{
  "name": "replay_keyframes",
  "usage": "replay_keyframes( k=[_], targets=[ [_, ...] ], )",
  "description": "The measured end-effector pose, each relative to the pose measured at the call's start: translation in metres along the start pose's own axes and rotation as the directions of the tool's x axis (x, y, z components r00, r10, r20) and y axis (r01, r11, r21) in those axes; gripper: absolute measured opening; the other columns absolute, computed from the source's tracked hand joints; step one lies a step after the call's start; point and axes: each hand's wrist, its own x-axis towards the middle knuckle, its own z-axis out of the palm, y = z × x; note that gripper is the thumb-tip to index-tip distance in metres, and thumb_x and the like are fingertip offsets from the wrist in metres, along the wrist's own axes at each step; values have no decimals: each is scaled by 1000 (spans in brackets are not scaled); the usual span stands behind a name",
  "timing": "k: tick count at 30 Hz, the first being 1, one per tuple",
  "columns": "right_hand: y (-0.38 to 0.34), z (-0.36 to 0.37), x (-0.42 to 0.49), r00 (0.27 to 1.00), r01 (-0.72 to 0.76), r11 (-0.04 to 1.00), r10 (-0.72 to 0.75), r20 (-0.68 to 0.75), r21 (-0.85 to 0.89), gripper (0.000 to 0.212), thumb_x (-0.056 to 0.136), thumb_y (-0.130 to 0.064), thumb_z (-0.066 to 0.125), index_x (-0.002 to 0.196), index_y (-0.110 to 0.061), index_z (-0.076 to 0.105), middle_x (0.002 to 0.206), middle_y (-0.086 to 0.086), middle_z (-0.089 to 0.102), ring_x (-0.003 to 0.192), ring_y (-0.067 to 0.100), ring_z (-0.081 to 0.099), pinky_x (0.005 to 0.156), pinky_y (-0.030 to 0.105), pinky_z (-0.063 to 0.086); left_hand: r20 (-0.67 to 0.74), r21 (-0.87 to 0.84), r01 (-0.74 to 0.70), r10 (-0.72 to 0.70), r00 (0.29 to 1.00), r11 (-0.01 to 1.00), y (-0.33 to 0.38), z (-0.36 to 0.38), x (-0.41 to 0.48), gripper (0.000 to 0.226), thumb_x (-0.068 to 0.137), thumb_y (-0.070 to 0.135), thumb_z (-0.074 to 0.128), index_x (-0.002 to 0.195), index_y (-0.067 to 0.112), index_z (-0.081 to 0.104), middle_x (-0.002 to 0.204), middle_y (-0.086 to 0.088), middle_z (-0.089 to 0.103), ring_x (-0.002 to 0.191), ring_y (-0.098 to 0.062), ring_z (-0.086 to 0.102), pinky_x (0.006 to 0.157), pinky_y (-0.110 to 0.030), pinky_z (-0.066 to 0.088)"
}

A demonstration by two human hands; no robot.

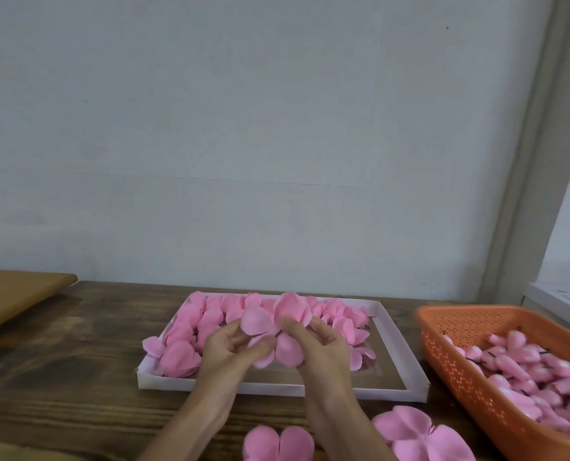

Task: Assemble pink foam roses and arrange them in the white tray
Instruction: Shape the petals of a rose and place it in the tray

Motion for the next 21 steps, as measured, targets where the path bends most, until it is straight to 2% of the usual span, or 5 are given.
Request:
replay_keyframes(
  k=[5,9,15,18,21],
  targets=[
    [-1,-4,4,1000,-9,1000,9,12,-12,16,77,-23,86,70,-15,74,86,13,76,86,25,69,92,47,55,17,-12,59,-59,998,998,1,3,-3,19,84,16,85,102,14,82,105,-15,80,104,-29,76,86,-36,58],
    [-2,-4,3,999,-8,1000,9,44,-14,10,80,-21,84,80,-14,78,94,14,78,88,25,72,95,52,56,30,-44,116,-115,993,992,0,4,-4,31,77,21,82,105,6,81,108,-20,78,107,-33,75,84,-36,60],
    [-3,-3,3,999,4,1000,-4,39,-8,17,80,-19,83,92,-7,79,98,19,78,95,35,74,94,55,57,113,-116,112,-99,989,987,2,5,-5,29,87,21,77,110,4,80,116,-24,76,113,-35,73,87,-36,62],
    [-4,-4,3,999,36,997,-33,36,-63,16,80,-20,84,93,-11,81,97,15,79,99,34,75,97,53,57,58,-80,79,-75,995,994,2,4,-4,32,95,30,77,105,-1,79,111,-25,76,109,-36,74,89,-41,63],
    [-3,-5,2,996,77,990,-71,52,-115,12,80,-21,84,91,-18,82,95,7,80,95,25,77,91,45,60,-4,-60,75,-75,997,995,1,4,-4,35,87,31,76,97,-3,79,103,-24,77,101,-36,75,80,-39,64]
  ],
)
